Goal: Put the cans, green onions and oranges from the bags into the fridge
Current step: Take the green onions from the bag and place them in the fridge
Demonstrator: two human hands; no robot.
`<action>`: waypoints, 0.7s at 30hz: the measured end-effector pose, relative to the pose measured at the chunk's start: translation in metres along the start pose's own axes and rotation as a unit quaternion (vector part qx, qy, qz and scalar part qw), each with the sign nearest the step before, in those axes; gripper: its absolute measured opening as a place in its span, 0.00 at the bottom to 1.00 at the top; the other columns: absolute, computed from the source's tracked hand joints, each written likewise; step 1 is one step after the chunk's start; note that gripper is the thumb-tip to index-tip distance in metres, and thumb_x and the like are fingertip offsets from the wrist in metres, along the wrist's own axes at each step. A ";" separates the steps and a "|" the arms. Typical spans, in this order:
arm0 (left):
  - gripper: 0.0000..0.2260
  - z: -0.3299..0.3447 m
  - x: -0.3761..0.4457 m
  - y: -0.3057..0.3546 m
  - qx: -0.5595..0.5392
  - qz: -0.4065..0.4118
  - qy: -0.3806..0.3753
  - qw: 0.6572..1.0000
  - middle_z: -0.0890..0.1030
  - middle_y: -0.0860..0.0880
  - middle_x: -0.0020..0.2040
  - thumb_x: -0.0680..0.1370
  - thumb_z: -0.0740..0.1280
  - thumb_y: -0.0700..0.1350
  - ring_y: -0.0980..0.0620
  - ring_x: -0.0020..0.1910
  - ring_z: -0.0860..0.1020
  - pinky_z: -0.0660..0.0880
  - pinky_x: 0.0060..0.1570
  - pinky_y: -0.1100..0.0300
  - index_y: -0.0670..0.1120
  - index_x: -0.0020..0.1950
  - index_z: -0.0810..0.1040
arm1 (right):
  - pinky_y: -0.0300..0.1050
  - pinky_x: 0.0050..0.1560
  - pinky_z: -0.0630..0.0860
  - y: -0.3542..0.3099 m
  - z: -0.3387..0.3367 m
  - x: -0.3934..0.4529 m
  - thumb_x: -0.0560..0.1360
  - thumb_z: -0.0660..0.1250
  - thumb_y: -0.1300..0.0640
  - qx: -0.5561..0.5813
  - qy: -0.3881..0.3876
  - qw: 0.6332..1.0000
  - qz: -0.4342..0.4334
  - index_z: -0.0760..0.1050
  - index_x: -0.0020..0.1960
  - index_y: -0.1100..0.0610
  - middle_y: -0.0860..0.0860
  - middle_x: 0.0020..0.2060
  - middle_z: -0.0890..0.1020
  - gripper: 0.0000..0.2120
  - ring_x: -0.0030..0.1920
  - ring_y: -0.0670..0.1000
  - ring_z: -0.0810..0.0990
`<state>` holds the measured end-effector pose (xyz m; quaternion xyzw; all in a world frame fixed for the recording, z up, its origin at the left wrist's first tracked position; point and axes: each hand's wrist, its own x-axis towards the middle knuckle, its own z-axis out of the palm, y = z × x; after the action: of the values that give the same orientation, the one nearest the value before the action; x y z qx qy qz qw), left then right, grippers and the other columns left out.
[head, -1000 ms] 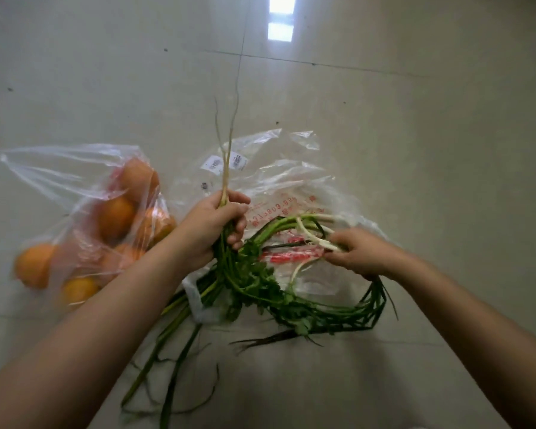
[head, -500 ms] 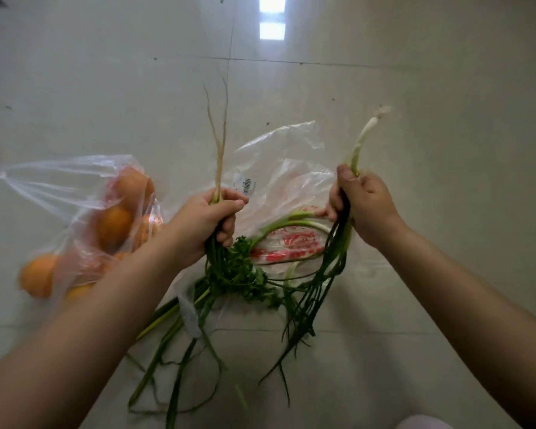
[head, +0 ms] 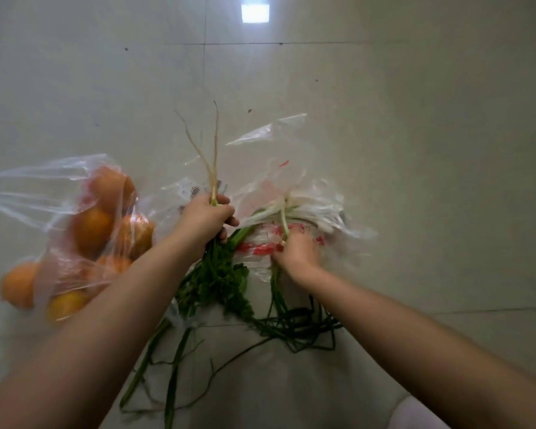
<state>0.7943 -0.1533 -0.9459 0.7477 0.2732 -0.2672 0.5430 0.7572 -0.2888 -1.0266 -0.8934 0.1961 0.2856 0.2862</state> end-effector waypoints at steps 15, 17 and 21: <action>0.06 -0.003 0.008 0.007 -0.091 -0.029 -0.023 0.995 0.72 0.45 0.36 0.80 0.57 0.34 0.54 0.23 0.69 0.69 0.22 0.64 0.40 0.55 0.69 | 0.36 0.26 0.75 0.003 -0.094 -0.045 0.77 0.57 0.65 0.386 -0.233 0.890 -0.073 0.69 0.40 0.60 0.47 0.18 0.69 0.08 0.20 0.44 0.70; 0.07 -0.005 -0.004 0.020 -0.152 -0.045 -0.065 0.985 0.68 0.45 0.32 0.79 0.54 0.33 0.56 0.18 0.67 0.68 0.20 0.65 0.40 0.43 0.66 | 0.38 0.25 0.76 -0.011 -0.114 -0.042 0.79 0.53 0.62 0.425 -0.247 0.865 -0.100 0.69 0.41 0.60 0.48 0.16 0.68 0.10 0.19 0.45 0.71; 0.15 -0.010 -0.043 0.063 -0.253 -0.047 -0.111 0.960 0.64 0.44 0.33 0.72 0.45 0.26 0.51 0.28 0.64 0.66 0.31 0.60 0.44 0.36 0.59 | 0.31 0.18 0.64 -0.044 -0.163 -0.050 0.78 0.54 0.64 0.527 -0.171 0.829 -0.079 0.68 0.39 0.57 0.47 0.14 0.63 0.10 0.14 0.43 0.62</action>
<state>0.8093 -0.1652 -0.8715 0.5378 0.3051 -0.2960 0.7280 0.8065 -0.3476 -0.8685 -0.5566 0.1936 0.2633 0.7638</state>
